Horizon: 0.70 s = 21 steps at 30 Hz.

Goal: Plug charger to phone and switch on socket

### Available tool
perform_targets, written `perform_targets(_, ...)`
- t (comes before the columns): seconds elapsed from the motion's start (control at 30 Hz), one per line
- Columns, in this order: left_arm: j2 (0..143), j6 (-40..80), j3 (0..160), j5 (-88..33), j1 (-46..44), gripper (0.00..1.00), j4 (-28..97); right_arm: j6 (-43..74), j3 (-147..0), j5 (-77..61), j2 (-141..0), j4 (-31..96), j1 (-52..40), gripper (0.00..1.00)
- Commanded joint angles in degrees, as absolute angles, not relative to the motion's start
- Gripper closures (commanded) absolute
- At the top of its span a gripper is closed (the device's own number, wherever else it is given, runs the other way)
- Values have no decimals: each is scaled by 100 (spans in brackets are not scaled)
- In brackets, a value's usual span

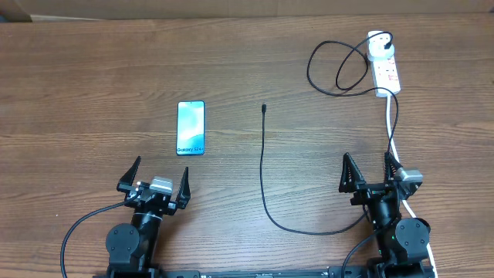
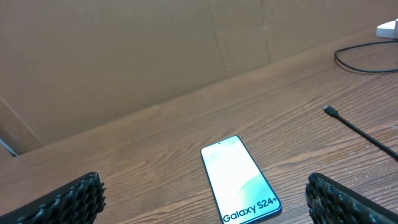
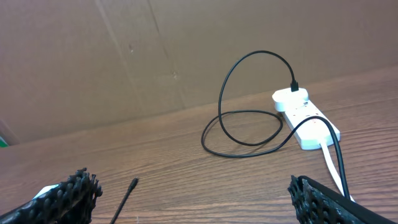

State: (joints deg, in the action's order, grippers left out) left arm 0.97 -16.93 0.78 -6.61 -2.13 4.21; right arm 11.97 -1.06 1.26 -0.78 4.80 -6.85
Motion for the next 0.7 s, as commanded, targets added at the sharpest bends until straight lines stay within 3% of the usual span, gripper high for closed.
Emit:
perform_targets(0.0,25,-1782,27,-580,-185,0,390,1214,-45,95,-16,467,-722,0)
perform_targets(0.67,25,-1645,27,-578,-185,0,75,1212,-45,139,-16,464,-722,0)
